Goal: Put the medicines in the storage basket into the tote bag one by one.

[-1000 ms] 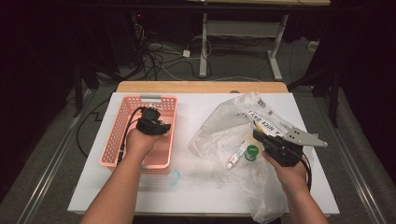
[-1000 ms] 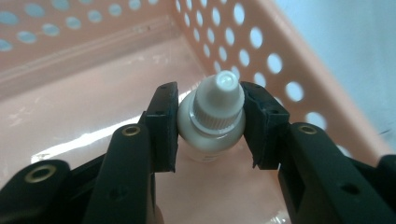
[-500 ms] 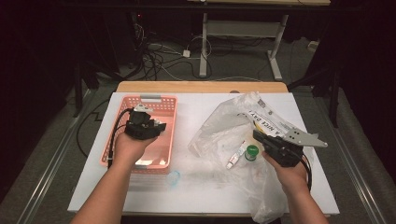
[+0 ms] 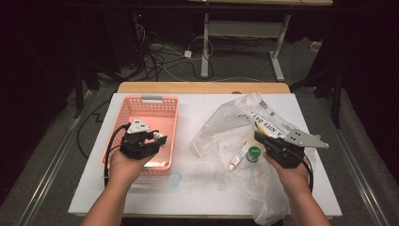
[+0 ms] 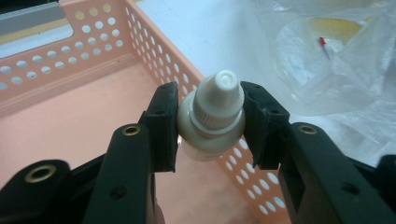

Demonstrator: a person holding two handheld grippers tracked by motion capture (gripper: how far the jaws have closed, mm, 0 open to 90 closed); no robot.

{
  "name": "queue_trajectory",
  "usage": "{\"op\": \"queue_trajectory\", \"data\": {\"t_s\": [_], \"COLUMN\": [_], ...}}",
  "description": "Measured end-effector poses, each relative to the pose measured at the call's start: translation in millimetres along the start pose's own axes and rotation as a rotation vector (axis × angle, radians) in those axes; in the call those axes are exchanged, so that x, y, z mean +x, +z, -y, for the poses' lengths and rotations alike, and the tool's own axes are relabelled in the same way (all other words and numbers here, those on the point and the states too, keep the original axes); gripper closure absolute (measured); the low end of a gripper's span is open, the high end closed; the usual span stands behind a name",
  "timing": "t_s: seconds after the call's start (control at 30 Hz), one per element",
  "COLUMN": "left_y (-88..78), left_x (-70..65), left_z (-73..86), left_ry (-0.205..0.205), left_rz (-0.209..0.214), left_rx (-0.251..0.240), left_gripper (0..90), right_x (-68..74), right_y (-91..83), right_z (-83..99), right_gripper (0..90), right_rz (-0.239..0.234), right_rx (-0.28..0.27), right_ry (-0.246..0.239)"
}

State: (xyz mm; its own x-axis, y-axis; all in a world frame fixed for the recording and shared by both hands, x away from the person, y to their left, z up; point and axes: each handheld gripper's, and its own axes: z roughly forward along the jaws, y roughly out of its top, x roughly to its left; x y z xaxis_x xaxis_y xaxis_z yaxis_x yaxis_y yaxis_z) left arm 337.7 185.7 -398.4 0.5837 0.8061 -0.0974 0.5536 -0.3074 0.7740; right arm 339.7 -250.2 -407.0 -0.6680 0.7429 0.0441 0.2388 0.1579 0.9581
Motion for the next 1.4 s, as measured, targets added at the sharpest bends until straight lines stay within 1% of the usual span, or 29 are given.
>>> {"op": "queue_trajectory", "data": {"t_s": [0.07,0.17,0.3,0.37,0.43,0.53,0.6,0.67,0.73,0.8,0.93,1.13,1.4], "left_y": [-1.9,-4.2,-9.8,-11.4,-13.4,-16.0,-18.7,-21.3,-23.4,-24.5,-23.4,-18.4,-7.5], "left_x": [-3.0,-6.0,-8.4,-9.9,-12.3,-14.7,-15.4,-17.7,-20.8,-25.3,-37.9,-53.4,-70.1], "left_z": [4.6,10.9,18.5,19.7,21.3,22.7,22.5,21.7,21.3,20.4,18.1,15.7,17.5], "left_ry": [0.005,-0.011,-0.018,-0.005,0.007,0.011,0.007,0.01,0.006,0.011,0.044,0.066,0.103], "left_rz": [-0.005,-0.01,-0.003,0.002,0.004,0.011,0.027,0.029,0.046,0.062,0.086,0.139,0.168], "left_rx": [-0.011,-0.03,-0.066,-0.065,-0.076,-0.092,-0.111,-0.122,-0.134,-0.139,-0.144,-0.147,-0.115], "left_gripper": [58.0,58.0,58.0,58.0,58.0,58.0,58.0,58.0,58.0,58.0,58.0,58.0,58.0], "right_x": [0.6,2.1,3.1,3.5,3.9,4.4,5.2,5.2,5.0,5.3,4.5,3.5,5.3], "right_y": [0.1,0.7,0.6,0.3,0.9,2.6,2.9,3.1,3.5,3.4,2.0,1.7,3.1], "right_z": [0.1,-0.1,-1.0,-1.3,-1.0,-0.2,-0.4,-0.4,0.3,1.1,0.5,0.0,0.3], "right_gripper": [90.0,90.0,90.0,90.0,90.0,90.0,90.0,90.0,90.0,90.0,90.0,90.0,90.0], "right_rz": [-0.002,-0.002,-0.015,-0.016,-0.015,-0.013,-0.012,-0.013,-0.014,-0.014,-0.017,-0.016,-0.02], "right_rx": [0.0,0.001,-0.004,-0.006,-0.001,0.002,0.005,0.006,0.007,0.01,0.005,0.002,0.005], "right_ry": [-0.005,-0.006,-0.004,-0.003,-0.003,-0.005,-0.007,-0.009,-0.009,-0.006,-0.008,-0.01,-0.014]}}
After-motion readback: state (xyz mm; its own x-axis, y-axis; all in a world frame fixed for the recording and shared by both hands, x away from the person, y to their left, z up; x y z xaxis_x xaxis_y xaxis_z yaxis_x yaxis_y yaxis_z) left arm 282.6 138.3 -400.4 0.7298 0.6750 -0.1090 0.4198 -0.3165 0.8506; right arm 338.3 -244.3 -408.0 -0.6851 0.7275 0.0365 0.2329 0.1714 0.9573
